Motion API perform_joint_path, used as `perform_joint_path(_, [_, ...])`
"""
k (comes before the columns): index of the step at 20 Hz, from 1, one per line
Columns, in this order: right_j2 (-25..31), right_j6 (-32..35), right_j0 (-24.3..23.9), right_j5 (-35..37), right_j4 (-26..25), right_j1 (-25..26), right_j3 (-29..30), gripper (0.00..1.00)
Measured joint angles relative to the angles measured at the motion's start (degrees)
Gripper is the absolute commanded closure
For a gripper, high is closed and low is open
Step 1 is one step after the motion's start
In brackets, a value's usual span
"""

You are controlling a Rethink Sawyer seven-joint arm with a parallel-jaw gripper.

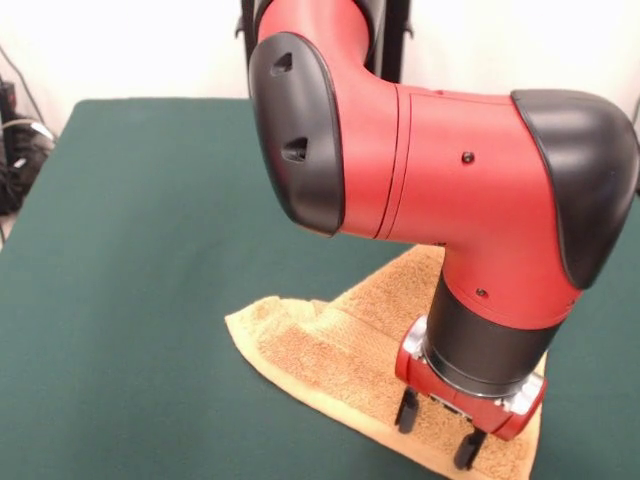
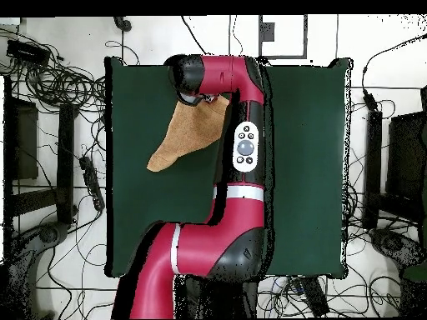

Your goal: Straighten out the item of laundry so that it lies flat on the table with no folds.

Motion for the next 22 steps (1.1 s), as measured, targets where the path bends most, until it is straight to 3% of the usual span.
perform_joint_path(1, [0.0, 0.0, 0.0, -0.1, 0.0, 0.0, 0.0, 0.00])
perform_joint_path(2, [0.0, 0.0, 0.0, -1.0, 0.0, 0.0, 0.0, 1.00])
perform_joint_path(22, [-0.1, 0.0, 0.0, -3.1, 0.0, 0.2, 0.0, 1.00])
